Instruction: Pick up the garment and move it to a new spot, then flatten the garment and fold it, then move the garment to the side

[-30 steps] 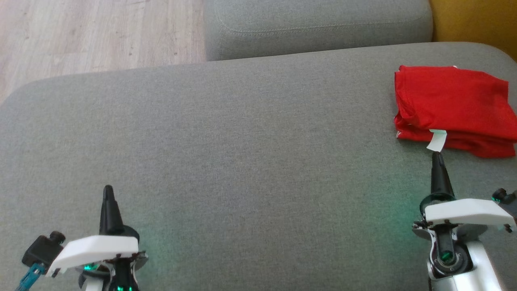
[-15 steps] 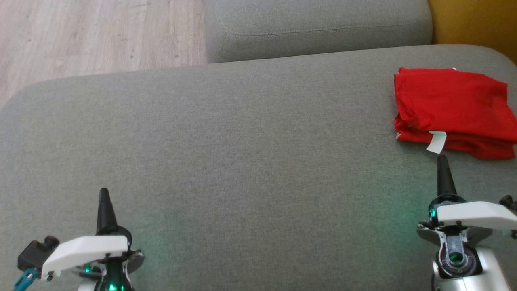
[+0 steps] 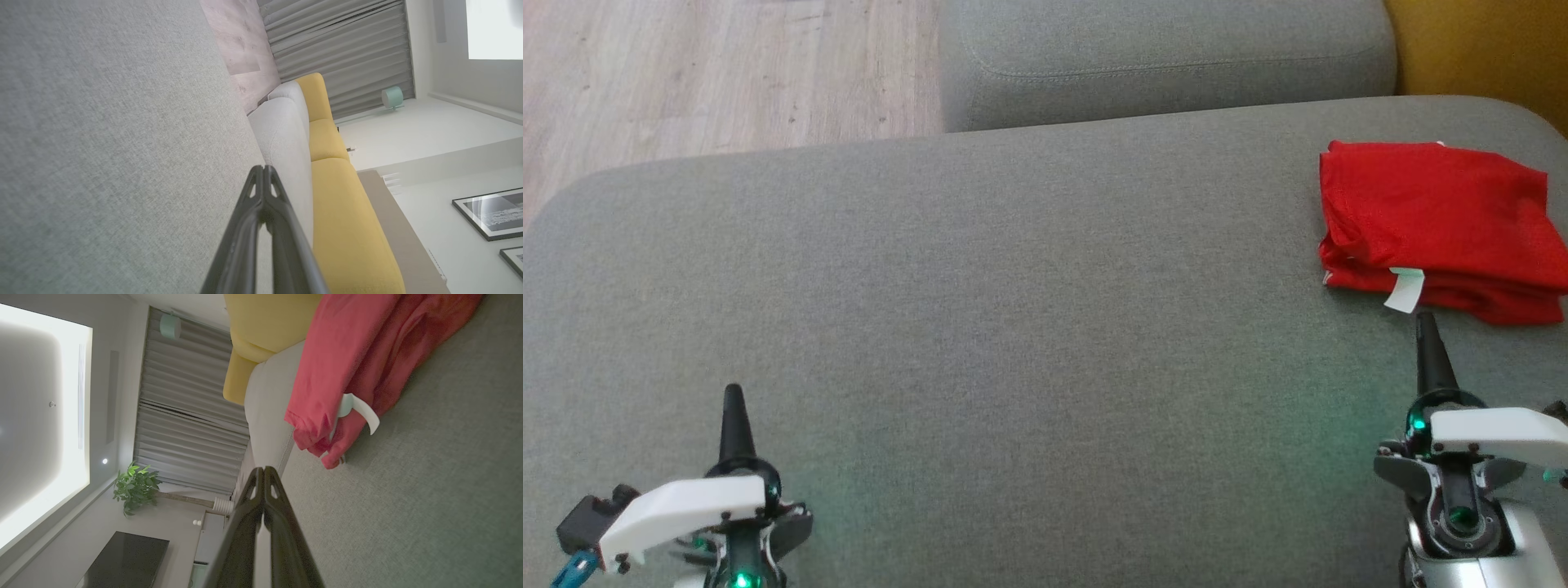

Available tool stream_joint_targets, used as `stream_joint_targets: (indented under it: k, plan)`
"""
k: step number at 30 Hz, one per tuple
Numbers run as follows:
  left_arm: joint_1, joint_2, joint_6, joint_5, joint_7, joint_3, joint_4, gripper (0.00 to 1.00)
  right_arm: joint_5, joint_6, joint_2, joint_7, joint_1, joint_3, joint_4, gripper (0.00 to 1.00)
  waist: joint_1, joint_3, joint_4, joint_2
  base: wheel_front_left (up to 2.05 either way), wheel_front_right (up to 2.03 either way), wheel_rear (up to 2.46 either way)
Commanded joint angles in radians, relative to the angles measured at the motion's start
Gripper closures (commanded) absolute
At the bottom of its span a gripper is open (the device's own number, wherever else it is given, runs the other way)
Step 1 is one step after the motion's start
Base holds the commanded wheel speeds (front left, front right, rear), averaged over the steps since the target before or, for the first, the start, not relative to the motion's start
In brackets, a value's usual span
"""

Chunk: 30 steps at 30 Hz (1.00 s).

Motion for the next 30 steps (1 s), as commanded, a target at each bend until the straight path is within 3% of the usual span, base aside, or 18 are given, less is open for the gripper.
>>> stream_joint_targets:
  k: [1, 30]
  plan:
    - [-0.034, 0.011, -0.006, -0.024, 0.009, 0.037, -0.036, 1.0, 0.027, -0.001, -0.004, 0.009, -0.009, 0.008, -0.042, 1.0, 0.0, -0.001, 0.0, 0.0, 0.0, 0.0, 0.0]
    - [-0.032, 0.013, -0.01, -0.301, 0.092, 0.077, -0.042, 1.0, 0.326, -0.001, -0.003, 0.09, 0.019, -0.031, -0.079, 1.0, 0.0, -0.018, 0.004, 0.0, 0.0, 0.0, 0.0]
